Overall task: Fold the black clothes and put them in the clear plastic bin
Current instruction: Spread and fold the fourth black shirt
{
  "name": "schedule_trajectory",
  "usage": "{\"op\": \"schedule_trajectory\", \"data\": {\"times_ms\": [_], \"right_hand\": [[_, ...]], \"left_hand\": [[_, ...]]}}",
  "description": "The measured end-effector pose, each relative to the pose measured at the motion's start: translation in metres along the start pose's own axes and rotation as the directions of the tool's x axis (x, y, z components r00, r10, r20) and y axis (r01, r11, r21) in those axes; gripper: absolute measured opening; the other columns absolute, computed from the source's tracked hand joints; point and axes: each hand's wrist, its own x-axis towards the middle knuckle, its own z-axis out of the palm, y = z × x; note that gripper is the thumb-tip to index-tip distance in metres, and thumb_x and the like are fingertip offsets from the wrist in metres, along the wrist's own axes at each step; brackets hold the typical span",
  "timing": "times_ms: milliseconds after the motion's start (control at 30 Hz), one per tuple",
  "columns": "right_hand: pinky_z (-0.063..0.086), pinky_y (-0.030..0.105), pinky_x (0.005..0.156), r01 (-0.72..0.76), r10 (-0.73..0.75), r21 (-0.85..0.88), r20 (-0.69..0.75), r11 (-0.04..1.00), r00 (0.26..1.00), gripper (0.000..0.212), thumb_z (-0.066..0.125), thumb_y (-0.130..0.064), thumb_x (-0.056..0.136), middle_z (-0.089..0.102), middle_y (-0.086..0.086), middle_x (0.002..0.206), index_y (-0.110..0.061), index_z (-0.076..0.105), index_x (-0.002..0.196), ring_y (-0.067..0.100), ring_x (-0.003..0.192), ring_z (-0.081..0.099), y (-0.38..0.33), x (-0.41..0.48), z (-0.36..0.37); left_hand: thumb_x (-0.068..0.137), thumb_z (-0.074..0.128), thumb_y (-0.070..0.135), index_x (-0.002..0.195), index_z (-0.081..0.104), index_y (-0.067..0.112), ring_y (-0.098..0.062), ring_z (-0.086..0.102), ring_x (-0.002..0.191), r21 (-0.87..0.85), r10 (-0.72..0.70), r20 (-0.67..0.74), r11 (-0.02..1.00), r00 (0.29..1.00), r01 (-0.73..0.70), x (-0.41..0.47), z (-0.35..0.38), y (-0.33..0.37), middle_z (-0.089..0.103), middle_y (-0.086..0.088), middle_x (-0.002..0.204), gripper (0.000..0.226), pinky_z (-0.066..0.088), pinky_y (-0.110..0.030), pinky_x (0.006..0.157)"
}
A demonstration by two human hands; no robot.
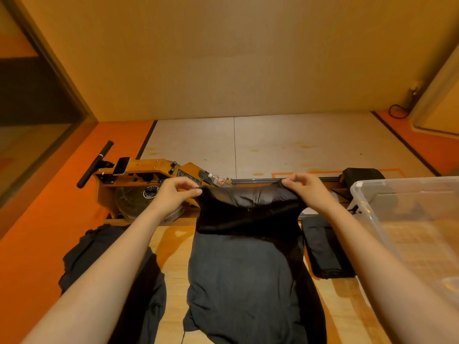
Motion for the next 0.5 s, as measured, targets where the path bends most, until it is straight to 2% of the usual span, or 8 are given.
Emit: {"op": "schedule_trajectory", "data": {"times_ms": [67, 167, 233, 300, 367, 433, 500], "right_hand": [[0.046, 0.024, 0.073, 0.029, -0.029, -0.020, 0.002, 0.999, 1.000, 0.025, 0.062, -0.022, 0.094, 0.066, 0.006, 0.078, -0.002, 0.066, 0.079, 0.010, 0.077, 0.062, 0.004, -0.018, 0.000], [0.048, 0.024, 0.072, -0.010, 0.009, 0.023, 0.042, 1.000, 0.999, 0.024, 0.061, -0.022, 0.094, 0.067, 0.012, 0.083, -0.002, 0.065, 0.083, 0.015, 0.079, 0.064, 0.015, -0.044, 0.006], [0.046, 0.023, 0.076, -0.059, 0.055, 0.029, 0.140, 0.998, 0.989, 0.022, 0.059, -0.023, 0.095, 0.067, 0.006, 0.082, -0.007, 0.065, 0.081, 0.010, 0.081, 0.065, 0.020, -0.058, 0.007], [0.044, 0.023, 0.079, -0.095, 0.092, -0.003, 0.284, 0.995, 0.955, 0.021, 0.057, -0.024, 0.095, 0.066, -0.002, 0.083, -0.011, 0.065, 0.081, 0.008, 0.082, 0.062, 0.022, -0.069, 0.005], [0.046, 0.021, 0.076, -0.161, 0.148, -0.013, 0.471, 0.987, 0.869, 0.021, 0.057, -0.024, 0.096, 0.064, -0.002, 0.083, -0.007, 0.064, 0.086, 0.009, 0.080, 0.061, 0.023, -0.076, 0.002], [0.048, 0.023, 0.077, -0.262, 0.232, -0.050, 0.637, 0.964, 0.735, 0.019, 0.057, -0.023, 0.095, 0.066, 0.001, 0.088, -0.006, 0.066, 0.093, 0.011, 0.082, 0.062, 0.024, -0.079, 0.000], [0.049, 0.025, 0.076, -0.335, 0.301, -0.110, 0.743, 0.936, 0.597, 0.017, 0.059, -0.023, 0.093, 0.066, 0.005, 0.091, -0.007, 0.066, 0.095, 0.014, 0.083, 0.062, 0.026, -0.081, 0.001]], "left_hand": [[0.087, 0.069, 0.011, 0.094, 0.071, 0.008, 0.004, 0.064, 0.079, -0.045, -0.027, 0.108, 0.998, 0.994, 0.032, -0.018, 0.000, -0.002, 0.071, 0.006, 0.085, 0.008, 0.048, -0.013, 0.069], [0.087, 0.068, 0.012, 0.093, 0.068, 0.006, 0.001, 0.067, 0.078, -0.041, -0.117, 0.276, 0.990, 0.954, 0.133, -0.041, 0.002, -0.019, 0.073, 0.010, 0.078, 0.008, 0.045, -0.021, 0.078], [0.087, 0.069, 0.015, 0.089, 0.068, 0.010, -0.004, 0.068, 0.080, -0.008, -0.153, 0.344, 0.986, 0.927, 0.166, -0.050, 0.000, -0.024, 0.073, 0.007, 0.078, 0.005, 0.046, -0.025, 0.080], [0.088, 0.069, 0.018, 0.086, 0.068, 0.015, -0.005, 0.067, 0.077, 0.033, -0.195, 0.445, 0.979, 0.874, 0.202, -0.057, -0.002, -0.024, 0.070, 0.008, 0.076, 0.004, 0.047, -0.023, 0.075], [0.089, 0.068, 0.022, 0.083, 0.065, 0.020, -0.002, 0.059, 0.067, 0.119, -0.280, 0.585, 0.958, 0.761, 0.262, -0.063, -0.006, -0.020, 0.064, 0.014, 0.067, 0.007, 0.044, -0.018, 0.063], [0.090, 0.068, 0.024, 0.083, 0.063, 0.022, -0.005, 0.049, 0.056, 0.201, -0.361, 0.736, 0.925, 0.573, 0.324, -0.067, -0.008, -0.018, 0.056, 0.012, 0.060, 0.009, 0.036, -0.018, 0.053], [0.092, 0.065, 0.022, 0.086, 0.061, 0.020, -0.005, 0.048, 0.051, 0.242, -0.384, 0.836, 0.898, 0.391, 0.367, -0.070, -0.008, -0.016, 0.056, 0.010, 0.058, 0.008, 0.034, -0.017, 0.049]]}}
